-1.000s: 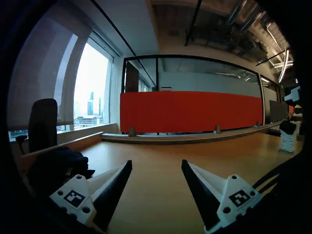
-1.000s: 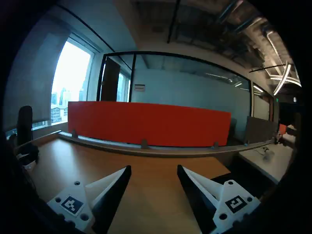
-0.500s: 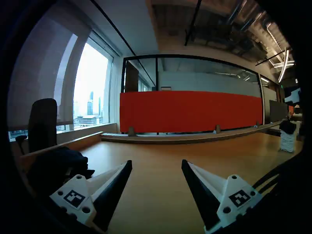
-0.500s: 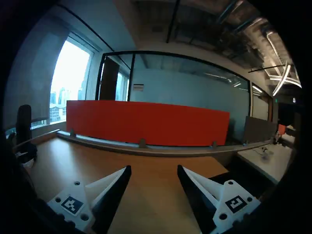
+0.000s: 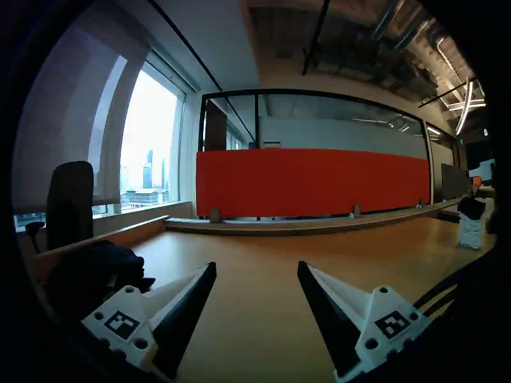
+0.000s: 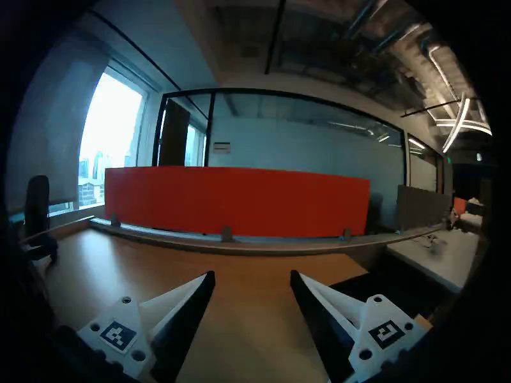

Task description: Fold towel

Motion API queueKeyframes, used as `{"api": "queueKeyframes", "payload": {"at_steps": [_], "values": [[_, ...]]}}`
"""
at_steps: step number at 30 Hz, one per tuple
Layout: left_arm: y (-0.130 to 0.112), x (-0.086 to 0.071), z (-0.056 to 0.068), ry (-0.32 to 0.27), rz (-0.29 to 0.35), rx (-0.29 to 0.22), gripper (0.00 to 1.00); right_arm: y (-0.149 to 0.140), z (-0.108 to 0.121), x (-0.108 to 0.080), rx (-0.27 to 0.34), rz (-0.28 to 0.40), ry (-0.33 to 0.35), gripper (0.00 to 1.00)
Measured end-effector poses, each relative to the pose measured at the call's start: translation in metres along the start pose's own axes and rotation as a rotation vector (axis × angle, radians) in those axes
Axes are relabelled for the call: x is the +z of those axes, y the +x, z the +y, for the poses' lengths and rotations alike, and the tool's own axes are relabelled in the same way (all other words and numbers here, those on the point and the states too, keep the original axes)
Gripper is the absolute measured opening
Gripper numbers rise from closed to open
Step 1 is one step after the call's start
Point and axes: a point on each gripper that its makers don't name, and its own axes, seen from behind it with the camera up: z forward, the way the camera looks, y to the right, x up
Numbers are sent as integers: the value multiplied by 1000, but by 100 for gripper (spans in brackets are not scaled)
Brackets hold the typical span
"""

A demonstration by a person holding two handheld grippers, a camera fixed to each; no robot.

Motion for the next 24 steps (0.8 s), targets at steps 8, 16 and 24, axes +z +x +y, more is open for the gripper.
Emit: {"api": "queueKeyframes", "payload": {"at_steps": [8,16,24], "values": [[-1,0,0,0,0,0,94,-22,5,4,36,40,0,91],[-2,-1,1,1,0,0,94,-50,-4,6,61,52,36,91],[-2,-1,1,1,1,0,94,-78,-2,9,99,48,40,91]]}}
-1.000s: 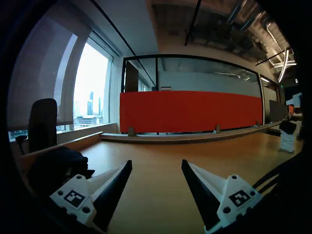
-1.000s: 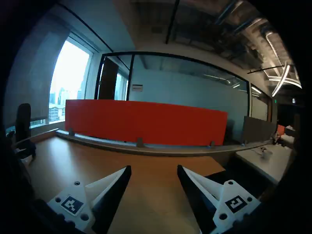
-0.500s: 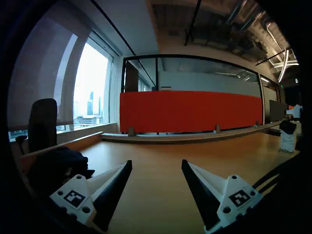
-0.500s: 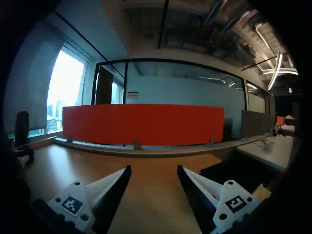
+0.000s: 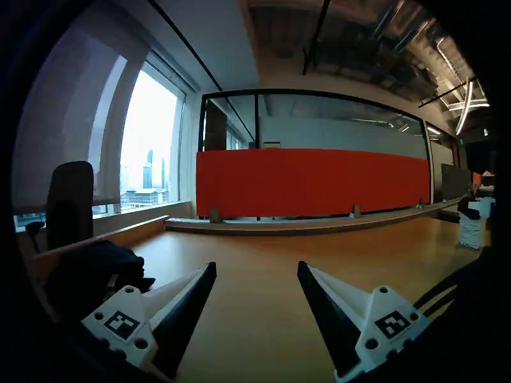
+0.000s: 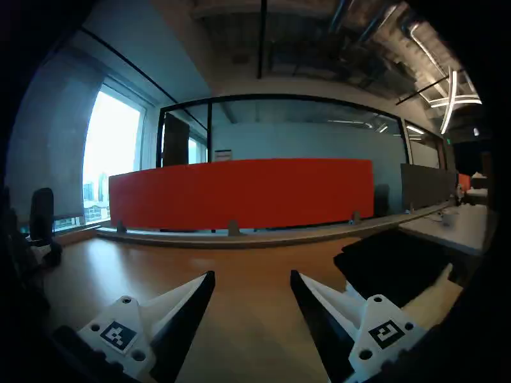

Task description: Fold towel

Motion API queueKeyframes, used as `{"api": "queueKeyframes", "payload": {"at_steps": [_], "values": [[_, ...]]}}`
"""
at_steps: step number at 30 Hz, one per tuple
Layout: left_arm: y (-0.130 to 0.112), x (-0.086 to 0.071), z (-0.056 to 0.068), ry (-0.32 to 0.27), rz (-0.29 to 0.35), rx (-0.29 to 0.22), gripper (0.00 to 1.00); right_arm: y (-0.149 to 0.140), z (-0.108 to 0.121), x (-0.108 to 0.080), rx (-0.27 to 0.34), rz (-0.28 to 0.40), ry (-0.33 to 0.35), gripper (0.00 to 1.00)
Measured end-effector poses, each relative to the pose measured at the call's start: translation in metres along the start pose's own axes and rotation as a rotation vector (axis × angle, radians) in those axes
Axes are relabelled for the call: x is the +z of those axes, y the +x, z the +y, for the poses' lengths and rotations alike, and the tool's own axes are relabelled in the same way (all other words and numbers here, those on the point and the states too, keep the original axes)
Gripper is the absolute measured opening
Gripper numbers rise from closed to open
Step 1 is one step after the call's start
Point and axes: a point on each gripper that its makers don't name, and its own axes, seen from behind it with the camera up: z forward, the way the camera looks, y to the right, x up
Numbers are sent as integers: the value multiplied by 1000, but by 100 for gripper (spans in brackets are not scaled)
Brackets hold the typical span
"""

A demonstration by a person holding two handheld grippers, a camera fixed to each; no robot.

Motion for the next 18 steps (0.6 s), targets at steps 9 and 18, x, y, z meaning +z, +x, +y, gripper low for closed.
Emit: {"api": "queueKeyframes", "payload": {"at_steps": [9,18], "values": [[0,0,0,0,0,0,94,-17,11,0,11,2,-26,91],[-1,0,1,0,0,0,94,-18,10,1,10,5,-33,91]]}}
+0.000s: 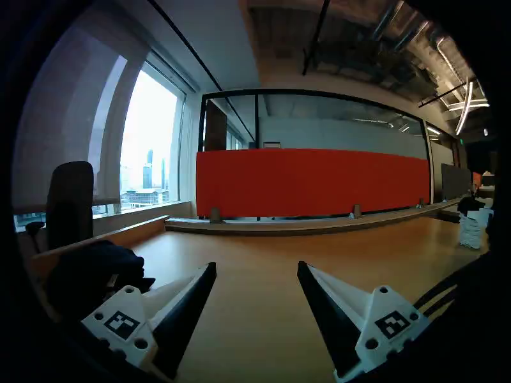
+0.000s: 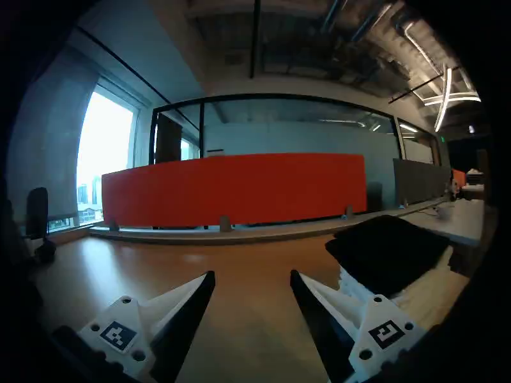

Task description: Fold towel

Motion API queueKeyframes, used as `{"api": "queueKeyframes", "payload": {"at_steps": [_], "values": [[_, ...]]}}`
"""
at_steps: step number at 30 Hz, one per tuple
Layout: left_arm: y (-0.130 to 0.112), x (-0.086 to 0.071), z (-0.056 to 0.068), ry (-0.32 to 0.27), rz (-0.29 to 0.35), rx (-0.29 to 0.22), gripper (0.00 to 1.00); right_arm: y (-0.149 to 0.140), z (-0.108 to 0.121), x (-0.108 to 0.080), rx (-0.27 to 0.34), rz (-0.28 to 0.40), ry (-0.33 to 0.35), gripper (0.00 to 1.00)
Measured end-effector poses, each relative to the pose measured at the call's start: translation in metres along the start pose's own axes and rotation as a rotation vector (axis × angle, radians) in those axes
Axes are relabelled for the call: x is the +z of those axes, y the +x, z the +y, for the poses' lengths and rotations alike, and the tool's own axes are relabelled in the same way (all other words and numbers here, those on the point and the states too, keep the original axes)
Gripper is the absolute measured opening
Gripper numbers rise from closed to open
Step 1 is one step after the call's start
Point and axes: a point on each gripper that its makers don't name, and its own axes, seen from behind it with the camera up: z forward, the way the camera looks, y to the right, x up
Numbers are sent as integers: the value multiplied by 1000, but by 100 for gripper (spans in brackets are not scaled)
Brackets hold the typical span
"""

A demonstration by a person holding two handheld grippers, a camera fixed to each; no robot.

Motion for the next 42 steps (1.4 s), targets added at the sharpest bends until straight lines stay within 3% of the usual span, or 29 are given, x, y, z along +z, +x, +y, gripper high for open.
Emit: {"api": "queueKeyframes", "payload": {"at_steps": [8,17,36,42], "values": [[0,0,0,0,0,0,94,-4,-8,-2,-9,5,18,91],[0,0,0,0,0,0,94,-4,-19,-5,-68,17,25,91],[0,0,-1,0,0,0,94,-3,-18,-6,-62,17,27,91],[0,0,0,0,0,0,94,-4,-18,-5,-61,16,27,100]]}}
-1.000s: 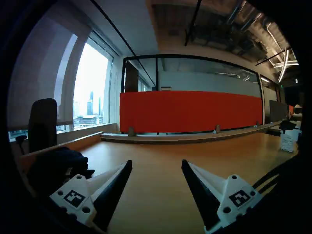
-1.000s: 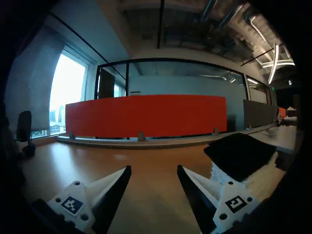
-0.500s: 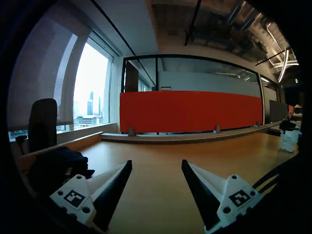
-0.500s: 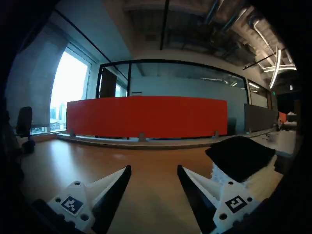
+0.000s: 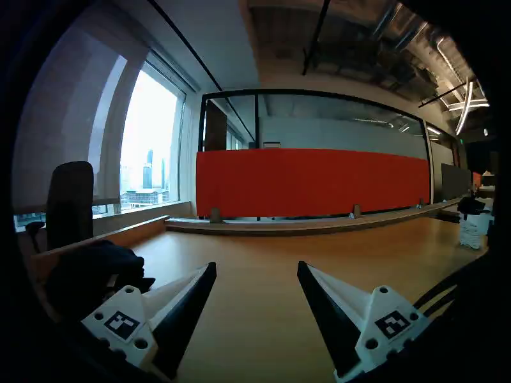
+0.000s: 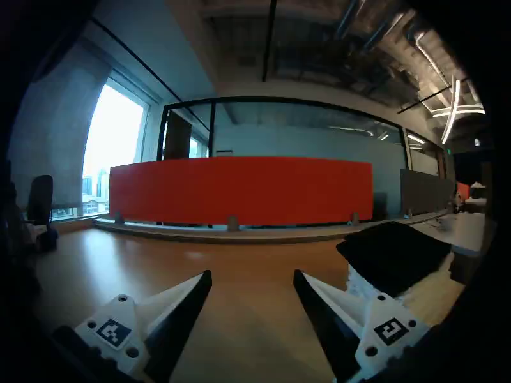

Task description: Fold towel

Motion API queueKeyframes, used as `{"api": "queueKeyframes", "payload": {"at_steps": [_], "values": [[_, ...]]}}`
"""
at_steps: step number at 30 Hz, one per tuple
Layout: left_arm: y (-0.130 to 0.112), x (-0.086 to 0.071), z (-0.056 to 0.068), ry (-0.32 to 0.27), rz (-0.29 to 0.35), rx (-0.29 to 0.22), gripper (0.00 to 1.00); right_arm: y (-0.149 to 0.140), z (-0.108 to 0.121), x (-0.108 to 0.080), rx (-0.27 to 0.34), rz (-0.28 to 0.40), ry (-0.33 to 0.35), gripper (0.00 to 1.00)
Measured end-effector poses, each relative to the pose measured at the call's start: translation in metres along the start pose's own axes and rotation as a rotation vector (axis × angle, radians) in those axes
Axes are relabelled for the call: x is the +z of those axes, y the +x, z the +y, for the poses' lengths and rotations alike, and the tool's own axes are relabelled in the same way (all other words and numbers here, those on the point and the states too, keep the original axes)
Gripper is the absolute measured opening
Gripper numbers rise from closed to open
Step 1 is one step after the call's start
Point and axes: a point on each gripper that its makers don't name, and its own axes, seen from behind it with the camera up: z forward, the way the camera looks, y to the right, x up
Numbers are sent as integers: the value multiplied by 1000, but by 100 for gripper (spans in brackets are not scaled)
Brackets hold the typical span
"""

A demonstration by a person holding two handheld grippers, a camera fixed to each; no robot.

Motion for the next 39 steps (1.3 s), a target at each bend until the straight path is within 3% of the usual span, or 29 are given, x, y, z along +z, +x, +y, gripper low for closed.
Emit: {"api": "queueKeyframes", "payload": {"at_steps": [39], "values": [[8,-1,-2,-1,-3,1,94,0,0,0,-1,0,0,100]]}}
